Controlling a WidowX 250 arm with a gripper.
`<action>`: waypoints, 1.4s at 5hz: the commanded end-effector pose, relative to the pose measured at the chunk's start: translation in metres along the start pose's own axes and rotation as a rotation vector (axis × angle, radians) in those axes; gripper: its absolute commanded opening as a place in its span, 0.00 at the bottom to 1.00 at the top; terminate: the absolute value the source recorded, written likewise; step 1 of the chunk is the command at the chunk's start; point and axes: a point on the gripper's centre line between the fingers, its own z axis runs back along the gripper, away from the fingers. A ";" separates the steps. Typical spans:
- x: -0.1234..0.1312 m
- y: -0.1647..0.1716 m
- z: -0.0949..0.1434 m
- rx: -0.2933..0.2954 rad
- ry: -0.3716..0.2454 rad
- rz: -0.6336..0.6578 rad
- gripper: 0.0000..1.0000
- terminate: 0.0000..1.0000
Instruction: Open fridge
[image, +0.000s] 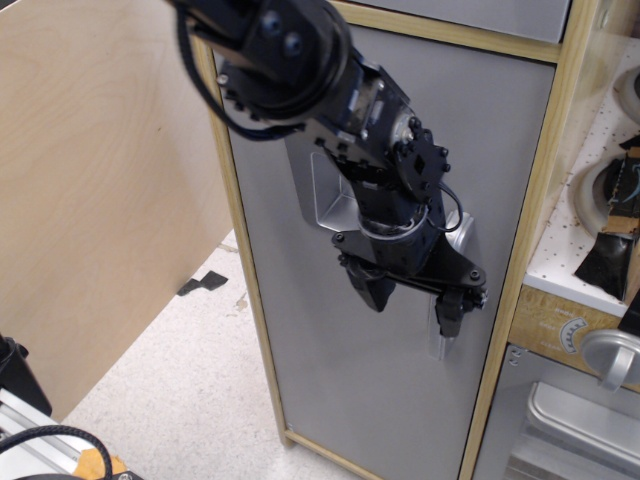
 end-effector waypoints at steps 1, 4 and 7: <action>0.036 -0.007 -0.006 -0.028 -0.045 -0.002 1.00 0.00; 0.057 -0.003 -0.010 -0.023 -0.127 0.026 1.00 0.00; 0.076 0.003 -0.013 -0.036 -0.137 -0.003 0.00 0.00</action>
